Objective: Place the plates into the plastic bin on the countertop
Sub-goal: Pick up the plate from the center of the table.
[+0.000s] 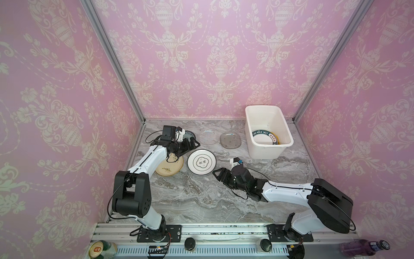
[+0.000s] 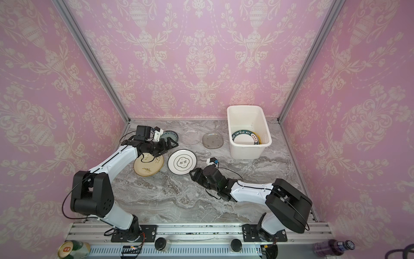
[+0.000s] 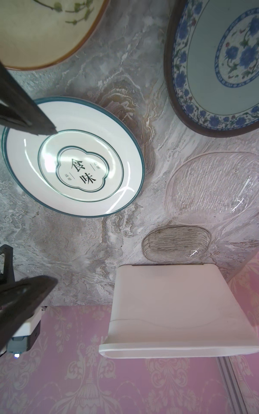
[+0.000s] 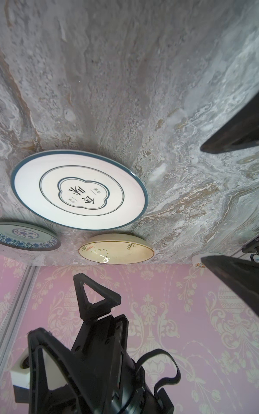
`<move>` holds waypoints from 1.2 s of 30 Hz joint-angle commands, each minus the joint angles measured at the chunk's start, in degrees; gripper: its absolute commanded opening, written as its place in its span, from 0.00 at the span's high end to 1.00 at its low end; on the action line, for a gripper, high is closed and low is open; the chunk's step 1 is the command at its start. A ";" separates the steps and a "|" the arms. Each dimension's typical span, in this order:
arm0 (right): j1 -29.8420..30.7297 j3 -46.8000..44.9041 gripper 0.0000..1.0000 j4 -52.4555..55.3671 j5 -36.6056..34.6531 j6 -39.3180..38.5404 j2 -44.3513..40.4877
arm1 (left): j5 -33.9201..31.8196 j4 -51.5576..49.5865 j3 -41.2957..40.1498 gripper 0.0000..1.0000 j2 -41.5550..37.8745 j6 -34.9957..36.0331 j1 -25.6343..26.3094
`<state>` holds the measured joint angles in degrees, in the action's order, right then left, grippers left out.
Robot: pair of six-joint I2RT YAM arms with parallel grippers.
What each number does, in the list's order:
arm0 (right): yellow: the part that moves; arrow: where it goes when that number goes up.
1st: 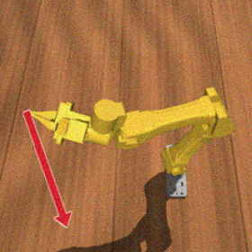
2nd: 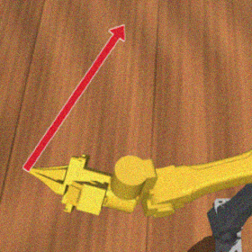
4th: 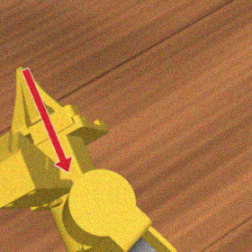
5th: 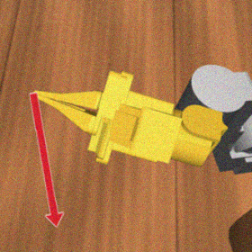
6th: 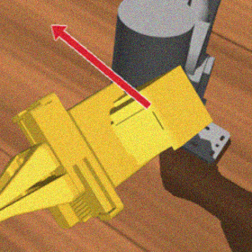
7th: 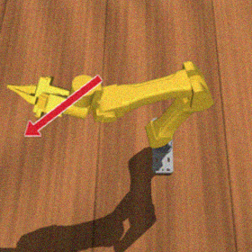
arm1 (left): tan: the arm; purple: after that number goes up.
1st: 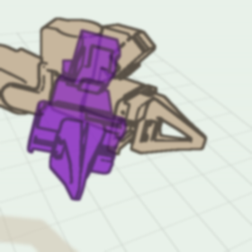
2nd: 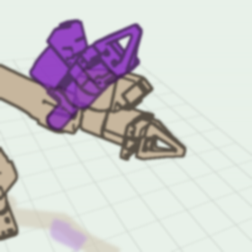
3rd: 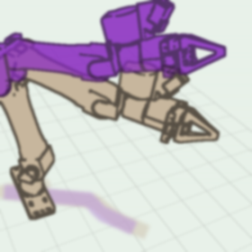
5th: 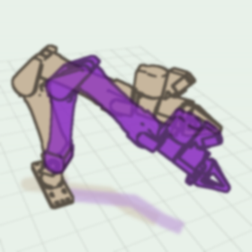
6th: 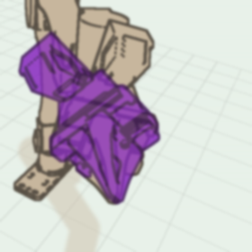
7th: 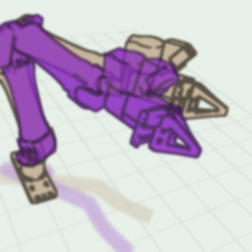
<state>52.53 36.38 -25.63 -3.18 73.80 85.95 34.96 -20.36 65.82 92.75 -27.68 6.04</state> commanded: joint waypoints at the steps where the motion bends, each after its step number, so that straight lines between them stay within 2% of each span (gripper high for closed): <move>1: 1.00 -1.88 0.29 -8.92 -2.37 4.90 2.07 | 2.73 5.05 0.15 0.01 3.89 1.31 -0.73; 9: 1.56 -6.93 0.32 -18.54 -4.35 12.14 7.52 | 2.67 6.52 3.20 0.01 10.43 3.63 -1.29; 18: 2.23 -4.13 0.33 -18.62 -3.50 13.40 12.05 | 0.65 7.31 3.96 0.01 14.12 5.31 -2.18; 25: 2.44 -2.01 0.34 -20.38 -3.35 16.86 16.96 | 0.90 9.37 4.22 0.01 17.11 3.41 -2.89; 36: 2.49 1.64 0.34 -20.98 -2.39 18.86 21.92 | 2.74 7.96 6.75 0.01 22.67 4.55 -3.06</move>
<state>54.52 37.19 -46.81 -5.78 91.42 106.28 37.26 -10.70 72.01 112.99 -24.45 3.49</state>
